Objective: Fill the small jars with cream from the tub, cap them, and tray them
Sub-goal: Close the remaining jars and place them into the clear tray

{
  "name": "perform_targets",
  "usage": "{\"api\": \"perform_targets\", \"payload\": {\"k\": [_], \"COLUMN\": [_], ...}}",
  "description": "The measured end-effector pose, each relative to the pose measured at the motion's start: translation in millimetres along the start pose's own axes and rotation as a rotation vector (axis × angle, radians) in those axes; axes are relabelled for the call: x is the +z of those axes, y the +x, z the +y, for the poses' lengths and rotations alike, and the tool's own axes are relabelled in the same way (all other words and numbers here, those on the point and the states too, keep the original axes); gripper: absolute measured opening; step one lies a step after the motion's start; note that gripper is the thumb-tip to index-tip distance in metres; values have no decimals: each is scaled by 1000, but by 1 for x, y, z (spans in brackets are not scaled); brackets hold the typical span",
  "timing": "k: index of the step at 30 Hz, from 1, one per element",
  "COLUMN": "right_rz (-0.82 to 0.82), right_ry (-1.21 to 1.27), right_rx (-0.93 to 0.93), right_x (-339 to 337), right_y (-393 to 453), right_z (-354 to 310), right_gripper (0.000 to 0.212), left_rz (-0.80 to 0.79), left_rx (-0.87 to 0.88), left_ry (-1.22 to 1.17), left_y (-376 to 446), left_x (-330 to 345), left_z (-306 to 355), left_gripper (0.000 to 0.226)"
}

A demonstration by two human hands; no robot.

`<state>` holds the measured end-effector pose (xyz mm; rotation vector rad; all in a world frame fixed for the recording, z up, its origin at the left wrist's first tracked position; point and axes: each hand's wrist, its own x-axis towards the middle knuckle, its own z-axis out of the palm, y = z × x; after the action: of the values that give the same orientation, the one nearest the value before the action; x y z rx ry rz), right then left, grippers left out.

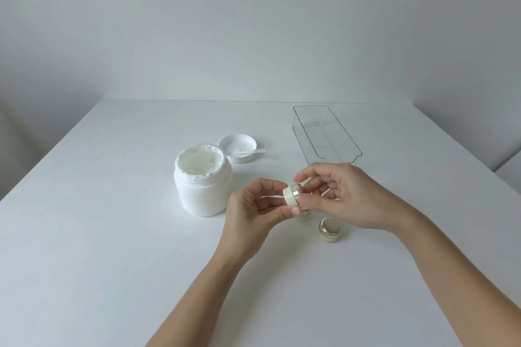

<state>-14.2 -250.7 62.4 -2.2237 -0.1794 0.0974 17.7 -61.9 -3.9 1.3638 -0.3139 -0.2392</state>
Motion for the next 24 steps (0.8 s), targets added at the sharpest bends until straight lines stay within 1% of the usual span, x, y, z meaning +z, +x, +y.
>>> {"api": "perform_targets", "payload": {"k": [2, 3, 6, 8, 10, 13, 14, 18, 24], "right_rz": [6, 21, 41, 48, 45, 37, 37, 25, 31], "right_ry": [0, -3, -89, -103, -43, -16, -11, 42, 142], "right_rx": [-10, 6, 44, 43, 32, 23, 28, 69, 81], "right_x": [2, 4, 8, 8, 6, 6, 7, 10, 11], "right_y": [0, 0, 0, -1, -2, -1, -1, -4, -10], "right_z": [0, 0, -2, -3, -3, -1, -1, -1, 0], "right_gripper": [18, 19, 44, 49, 43, 25, 23, 23, 23], "left_rz": [0, 0, 3, 6, 7, 2, -1, 10, 16], "left_rx": [3, 4, 2, 4, 13, 13, 15, 56, 150], "left_ry": [14, 20, 40, 38, 33, 51, 60, 83, 202], "left_y": [-1, -1, -1, 0, 0, -2, -2, -5, -9], "left_x": [1, 1, 2, 2, 1, 3, 3, 5, 13], "left_z": [-1, -1, 0, 0, 0, 0, 0, -1, -4], "left_gripper": [36, 37, 40, 37, 36, 38, 39, 40, 37]}}
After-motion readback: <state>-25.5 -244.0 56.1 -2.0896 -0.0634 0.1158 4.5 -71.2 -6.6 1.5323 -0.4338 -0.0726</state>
